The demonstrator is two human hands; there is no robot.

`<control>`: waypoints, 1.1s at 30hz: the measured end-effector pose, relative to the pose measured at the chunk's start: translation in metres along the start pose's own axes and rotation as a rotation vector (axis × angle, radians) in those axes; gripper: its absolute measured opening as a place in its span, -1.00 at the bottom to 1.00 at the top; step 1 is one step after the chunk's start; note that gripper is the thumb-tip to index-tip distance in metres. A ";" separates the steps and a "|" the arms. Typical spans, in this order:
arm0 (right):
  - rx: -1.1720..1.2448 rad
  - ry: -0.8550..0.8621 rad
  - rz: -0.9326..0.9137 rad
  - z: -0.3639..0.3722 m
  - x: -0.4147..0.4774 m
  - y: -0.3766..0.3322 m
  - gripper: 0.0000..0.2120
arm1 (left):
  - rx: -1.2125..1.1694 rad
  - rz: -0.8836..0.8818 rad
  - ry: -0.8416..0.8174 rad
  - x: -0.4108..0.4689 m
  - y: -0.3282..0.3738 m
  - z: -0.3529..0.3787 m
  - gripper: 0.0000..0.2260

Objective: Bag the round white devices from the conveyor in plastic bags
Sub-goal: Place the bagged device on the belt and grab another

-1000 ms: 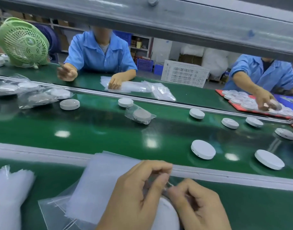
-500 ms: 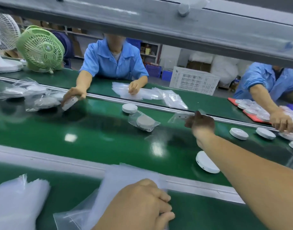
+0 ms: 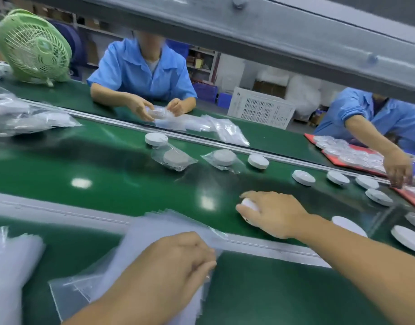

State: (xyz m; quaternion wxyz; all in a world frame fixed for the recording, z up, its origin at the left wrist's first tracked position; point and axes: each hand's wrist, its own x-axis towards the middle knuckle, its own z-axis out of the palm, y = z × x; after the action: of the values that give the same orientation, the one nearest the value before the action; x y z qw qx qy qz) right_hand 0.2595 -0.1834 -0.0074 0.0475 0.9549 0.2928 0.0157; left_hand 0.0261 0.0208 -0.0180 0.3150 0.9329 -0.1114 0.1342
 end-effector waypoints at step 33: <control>1.034 0.390 -0.154 -0.005 -0.154 -0.092 -0.63 | -0.549 -0.069 0.487 0.002 0.031 0.023 -0.59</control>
State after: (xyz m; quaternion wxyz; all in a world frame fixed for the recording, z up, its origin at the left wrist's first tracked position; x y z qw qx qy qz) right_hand 0.0802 -0.1941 -0.0120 -0.4811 0.8091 0.3347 0.0429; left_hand 0.0232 -0.0180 -0.0171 0.5752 0.7577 -0.0333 0.3066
